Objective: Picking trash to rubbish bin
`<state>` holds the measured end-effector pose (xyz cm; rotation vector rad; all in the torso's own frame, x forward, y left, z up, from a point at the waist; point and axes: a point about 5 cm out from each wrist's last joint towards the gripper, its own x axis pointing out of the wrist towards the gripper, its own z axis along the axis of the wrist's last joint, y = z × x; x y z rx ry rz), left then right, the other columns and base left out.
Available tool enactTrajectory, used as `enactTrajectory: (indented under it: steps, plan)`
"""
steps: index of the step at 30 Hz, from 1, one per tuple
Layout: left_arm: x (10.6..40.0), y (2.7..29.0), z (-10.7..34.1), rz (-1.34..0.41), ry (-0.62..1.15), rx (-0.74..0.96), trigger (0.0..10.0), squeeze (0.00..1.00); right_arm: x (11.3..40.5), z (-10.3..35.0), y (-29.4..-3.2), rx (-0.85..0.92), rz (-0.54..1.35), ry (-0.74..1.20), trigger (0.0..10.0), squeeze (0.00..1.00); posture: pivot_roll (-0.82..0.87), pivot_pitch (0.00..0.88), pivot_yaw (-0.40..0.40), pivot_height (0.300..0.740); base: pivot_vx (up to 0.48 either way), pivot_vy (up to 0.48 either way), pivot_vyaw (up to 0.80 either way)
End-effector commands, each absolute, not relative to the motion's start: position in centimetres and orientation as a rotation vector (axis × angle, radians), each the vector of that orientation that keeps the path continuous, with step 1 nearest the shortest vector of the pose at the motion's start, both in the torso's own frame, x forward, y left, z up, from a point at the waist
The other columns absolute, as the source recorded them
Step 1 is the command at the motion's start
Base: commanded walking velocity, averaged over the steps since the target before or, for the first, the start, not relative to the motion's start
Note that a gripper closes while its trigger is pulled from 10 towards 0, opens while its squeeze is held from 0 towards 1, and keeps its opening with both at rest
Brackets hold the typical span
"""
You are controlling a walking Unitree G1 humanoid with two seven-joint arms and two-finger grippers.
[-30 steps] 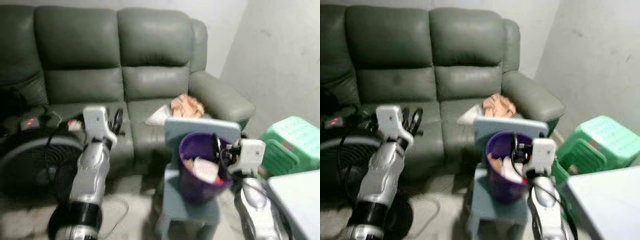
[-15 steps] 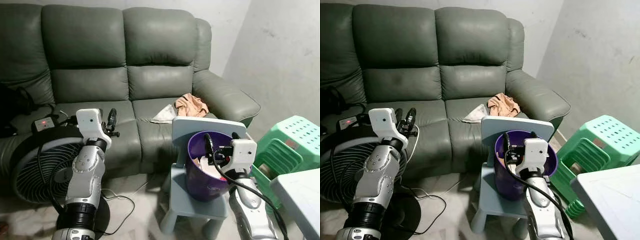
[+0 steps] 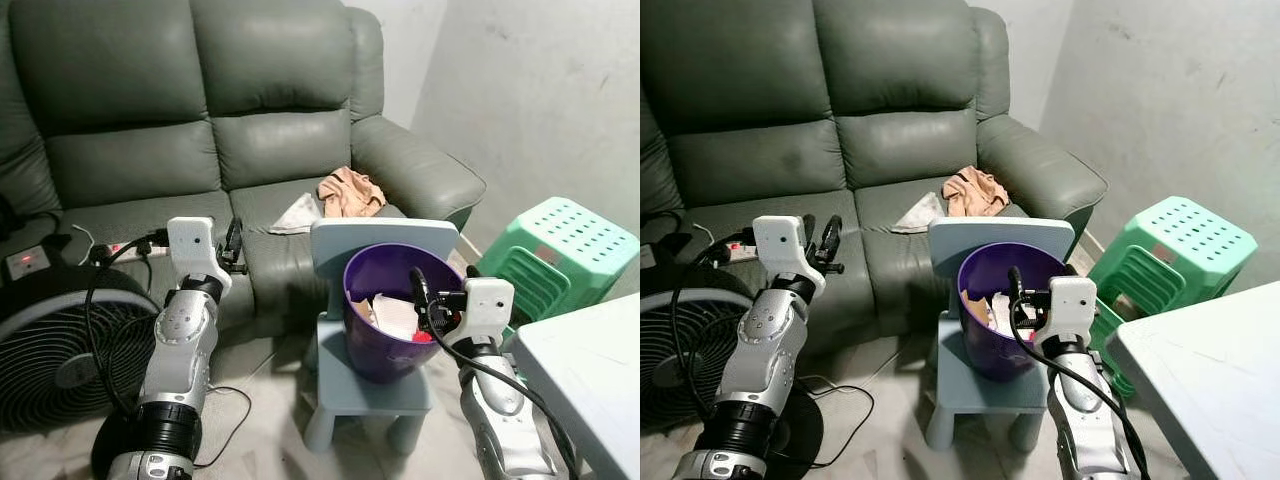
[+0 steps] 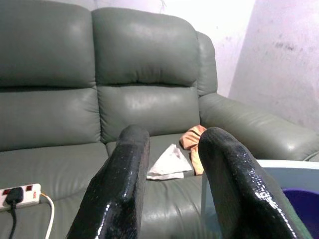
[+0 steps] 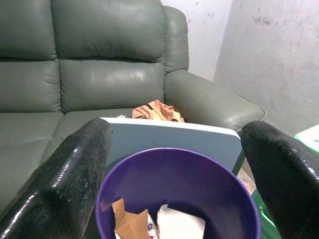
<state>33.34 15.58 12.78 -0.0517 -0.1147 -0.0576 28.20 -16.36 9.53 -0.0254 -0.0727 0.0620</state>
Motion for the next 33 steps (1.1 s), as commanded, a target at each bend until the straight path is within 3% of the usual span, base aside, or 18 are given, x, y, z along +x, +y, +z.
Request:
enactTrajectory:
  steps: [1,10,15,20,24,29,31,33]
  plan:
    - [33.1,15.3,11.8,-0.066,-0.097,-0.027,10.0,0.00,28.2,8.6,-16.4,-0.045,0.083,-0.037,10.0,0.00,-0.02,0.000,-0.059,0.740,0.000,0.000,-0.64]
    - [30.8,15.5,6.1,-0.062,0.051,0.015,10.0,0.00,26.8,4.4,-16.8,-0.085,0.126,0.117,10.0,0.00,-0.02,0.000,-0.062,0.740,0.000,0.000,-0.60]
    - [29.3,15.3,3.1,-0.111,0.151,-0.073,10.0,0.00,25.9,1.7,-17.7,-0.121,0.116,0.217,10.0,0.00,-0.02,0.000,-0.063,0.740,0.000,0.000,-0.59]
    - [28.6,15.0,1.5,-0.138,0.214,-0.057,10.0,0.00,25.1,-0.3,-18.2,-0.136,0.116,0.299,10.0,0.00,-0.02,0.000,-0.063,0.740,0.000,0.000,-0.59]
    - [27.3,15.2,-0.8,-0.153,0.342,0.017,10.0,0.00,23.8,-2.4,-18.8,-0.143,0.105,0.404,10.0,0.00,-0.03,0.000,-0.054,0.740,0.000,0.000,-0.59]
    - [24.1,16.3,-4.3,-0.079,0.574,0.012,10.0,0.00,21.1,-5.4,-19.8,-0.136,0.050,0.602,10.0,0.00,-0.04,0.000,-0.048,0.740,0.000,0.000,-0.60]
    - [21.5,16.9,-6.3,-0.038,0.717,0.017,10.0,0.00,18.9,-7.0,-20.2,-0.136,0.021,0.727,10.0,0.00,-0.04,0.000,-0.050,0.740,0.000,0.000,-0.60]
    - [20.8,17.1,-6.8,-0.033,0.749,0.028,10.0,0.00,18.2,-7.4,-20.2,-0.137,0.012,0.756,10.0,0.00,-0.05,0.000,-0.049,0.740,0.000,0.000,-0.60]
